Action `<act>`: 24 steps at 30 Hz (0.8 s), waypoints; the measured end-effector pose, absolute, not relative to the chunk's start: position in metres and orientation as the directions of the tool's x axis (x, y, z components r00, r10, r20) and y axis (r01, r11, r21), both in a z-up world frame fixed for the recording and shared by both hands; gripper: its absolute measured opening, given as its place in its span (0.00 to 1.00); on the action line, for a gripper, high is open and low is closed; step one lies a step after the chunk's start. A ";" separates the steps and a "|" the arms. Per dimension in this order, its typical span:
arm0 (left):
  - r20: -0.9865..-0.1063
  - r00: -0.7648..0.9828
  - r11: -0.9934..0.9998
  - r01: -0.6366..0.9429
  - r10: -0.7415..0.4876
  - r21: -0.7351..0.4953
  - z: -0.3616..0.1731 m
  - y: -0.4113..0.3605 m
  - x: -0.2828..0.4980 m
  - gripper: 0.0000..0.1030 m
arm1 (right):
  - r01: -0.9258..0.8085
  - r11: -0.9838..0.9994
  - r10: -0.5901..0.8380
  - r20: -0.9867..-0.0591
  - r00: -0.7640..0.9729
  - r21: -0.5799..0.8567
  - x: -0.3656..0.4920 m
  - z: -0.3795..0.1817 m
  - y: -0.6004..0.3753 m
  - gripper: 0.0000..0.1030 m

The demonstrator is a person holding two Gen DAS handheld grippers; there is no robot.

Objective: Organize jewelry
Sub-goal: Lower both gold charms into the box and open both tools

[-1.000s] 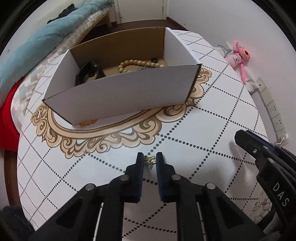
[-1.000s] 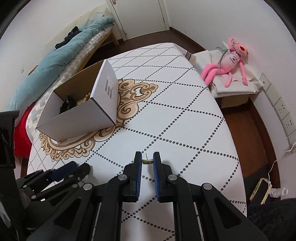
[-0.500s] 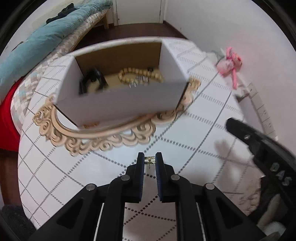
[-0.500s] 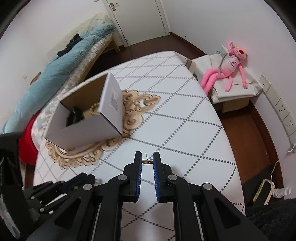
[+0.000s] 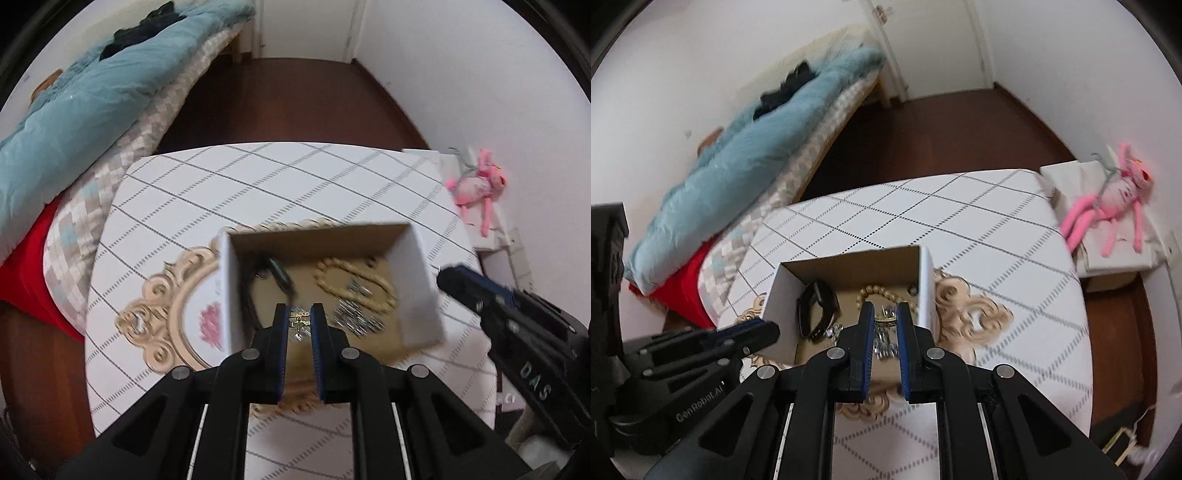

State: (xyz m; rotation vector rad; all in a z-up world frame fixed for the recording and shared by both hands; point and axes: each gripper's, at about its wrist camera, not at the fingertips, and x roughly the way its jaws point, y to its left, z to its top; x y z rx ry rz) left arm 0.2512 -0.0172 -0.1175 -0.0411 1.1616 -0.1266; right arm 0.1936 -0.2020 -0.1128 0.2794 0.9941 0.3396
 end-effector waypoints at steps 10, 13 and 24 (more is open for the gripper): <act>-0.931 0.361 0.998 0.010 -0.063 -0.064 -0.119 0.010 0.282 0.48 | -0.158 0.931 0.364 -0.858 0.363 0.328 0.239 -0.129 -0.185 0.43; -0.920 0.390 0.998 -0.012 -0.045 -0.054 -0.115 0.017 0.278 0.69 | -0.144 0.937 0.350 -0.856 0.381 0.319 0.236 -0.126 -0.191 0.45; -0.916 0.401 0.999 -0.044 0.030 0.014 -0.136 0.019 0.240 1.00 | -0.090 0.991 0.130 -0.906 0.404 0.102 0.201 -0.132 -0.199 0.99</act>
